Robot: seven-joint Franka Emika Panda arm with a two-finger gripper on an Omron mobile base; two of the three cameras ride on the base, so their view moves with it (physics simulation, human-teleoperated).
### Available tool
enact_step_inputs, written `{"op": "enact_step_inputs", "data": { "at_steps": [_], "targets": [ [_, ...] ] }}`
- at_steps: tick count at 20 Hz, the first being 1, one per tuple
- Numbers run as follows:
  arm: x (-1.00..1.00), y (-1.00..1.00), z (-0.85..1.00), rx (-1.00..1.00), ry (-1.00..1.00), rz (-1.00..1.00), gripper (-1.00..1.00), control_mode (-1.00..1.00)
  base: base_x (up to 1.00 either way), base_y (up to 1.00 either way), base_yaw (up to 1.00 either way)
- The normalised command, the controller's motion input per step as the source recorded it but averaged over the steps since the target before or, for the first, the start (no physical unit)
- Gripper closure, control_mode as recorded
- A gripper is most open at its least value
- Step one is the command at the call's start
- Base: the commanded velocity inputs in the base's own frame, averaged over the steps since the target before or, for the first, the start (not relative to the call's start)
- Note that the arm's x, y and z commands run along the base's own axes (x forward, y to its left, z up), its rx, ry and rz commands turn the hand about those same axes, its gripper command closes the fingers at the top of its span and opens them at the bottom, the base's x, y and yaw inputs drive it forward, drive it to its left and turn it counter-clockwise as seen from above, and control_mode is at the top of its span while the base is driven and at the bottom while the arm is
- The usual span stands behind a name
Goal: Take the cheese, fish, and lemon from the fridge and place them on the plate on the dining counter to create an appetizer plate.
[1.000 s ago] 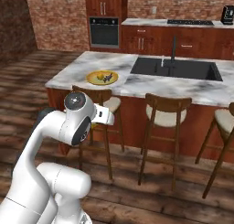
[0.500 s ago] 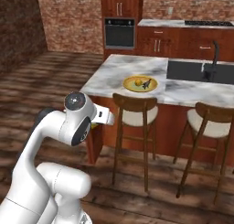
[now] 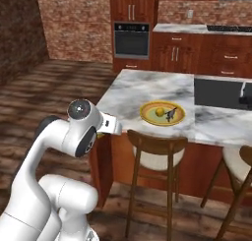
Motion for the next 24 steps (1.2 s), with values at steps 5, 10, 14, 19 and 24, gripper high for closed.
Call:
{"op": "enact_step_inputs", "data": {
  "at_steps": [5,10,14,19,24],
  "targets": [
    [0.00,0.00,0.00,0.00,0.00,0.00,1.00,1.00,0.58,-0.43,0.00],
    [0.00,0.00,0.00,0.00,0.00,0.00,1.00,1.00,0.02,-0.61,0.00],
    [0.00,0.00,0.00,0.00,0.00,0.00,1.00,1.00,0.00,-0.69,0.00],
    [0.00,0.00,0.00,0.00,0.00,0.00,1.00,1.00,0.38,-0.46,0.00],
    [0.00,0.00,0.00,0.00,0.00,0.00,1.00,1.00,1.00,0.03,0.00]
  ]
}}
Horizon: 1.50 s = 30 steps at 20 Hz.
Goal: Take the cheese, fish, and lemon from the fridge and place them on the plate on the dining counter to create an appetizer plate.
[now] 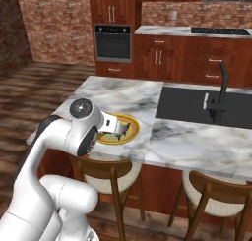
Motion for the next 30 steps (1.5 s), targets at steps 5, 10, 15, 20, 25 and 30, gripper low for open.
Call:
{"op": "enact_step_inputs", "data": {
  "at_steps": [5,10,15,20,25,30],
  "targets": [
    [0.00,0.00,0.00,0.00,0.00,0.00,1.00,1.00,1.00,0.38,0.00],
    [0.00,0.00,0.00,0.00,0.00,0.00,1.00,1.00,0.95,0.16,0.00],
    [0.39,0.20,0.00,0.00,0.09,0.00,1.00,-1.00,0.27,0.10,0.00],
    [0.73,0.39,0.00,0.00,0.20,0.00,1.00,-1.00,0.00,0.00,0.00],
    [0.77,0.42,-0.01,0.00,0.20,0.01,1.00,-1.00,0.00,0.00,0.00],
    [0.81,0.41,-0.10,0.00,0.20,0.03,1.00,-1.00,0.00,0.00,0.00]
  ]
}}
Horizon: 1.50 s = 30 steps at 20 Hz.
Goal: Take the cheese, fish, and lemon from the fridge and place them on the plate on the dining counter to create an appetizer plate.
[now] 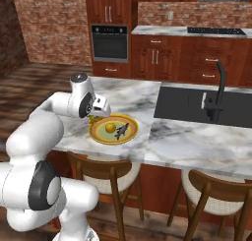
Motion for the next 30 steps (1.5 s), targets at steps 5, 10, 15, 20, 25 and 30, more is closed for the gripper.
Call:
{"op": "enact_step_inputs", "data": {
  "at_steps": [5,10,15,20,25,30],
  "targets": [
    [0.79,0.40,-0.34,-0.02,0.14,0.05,1.00,-1.00,0.00,0.00,0.00],
    [0.62,0.28,-0.51,-0.03,0.04,0.02,1.00,-1.00,0.00,0.00,0.00],
    [0.52,0.08,-0.64,-0.03,-0.01,0.00,1.00,-1.00,0.00,0.00,0.00],
    [0.31,0.00,-0.39,-0.02,-0.08,0.00,1.00,-1.00,0.00,0.00,0.00],
    [0.37,0.00,-0.04,0.00,-0.01,0.00,1.00,-1.00,0.00,0.00,0.00],
    [0.25,-0.01,-0.04,0.00,0.01,0.00,1.00,-1.00,0.00,0.00,0.00]
  ]
}}
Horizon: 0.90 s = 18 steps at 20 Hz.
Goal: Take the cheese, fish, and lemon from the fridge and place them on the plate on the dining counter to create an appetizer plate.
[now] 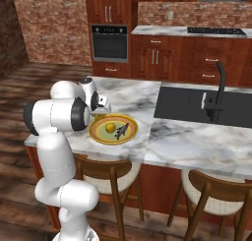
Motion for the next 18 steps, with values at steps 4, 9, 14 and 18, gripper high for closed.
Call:
{"op": "enact_step_inputs", "data": {
  "at_steps": [4,9,14,18],
  "targets": [
    [0.07,-0.11,-0.14,0.00,0.04,0.00,1.00,-1.00,0.00,0.00,0.00],
    [0.03,-0.12,-0.27,0.00,0.01,0.00,1.00,-1.00,0.00,0.00,0.00],
    [0.05,-0.08,-0.33,0.00,0.00,0.00,1.00,-1.00,0.00,0.00,0.00],
    [0.16,-0.04,-0.36,0.00,0.00,0.00,1.00,-1.00,0.00,0.00,0.00]
  ]
}}
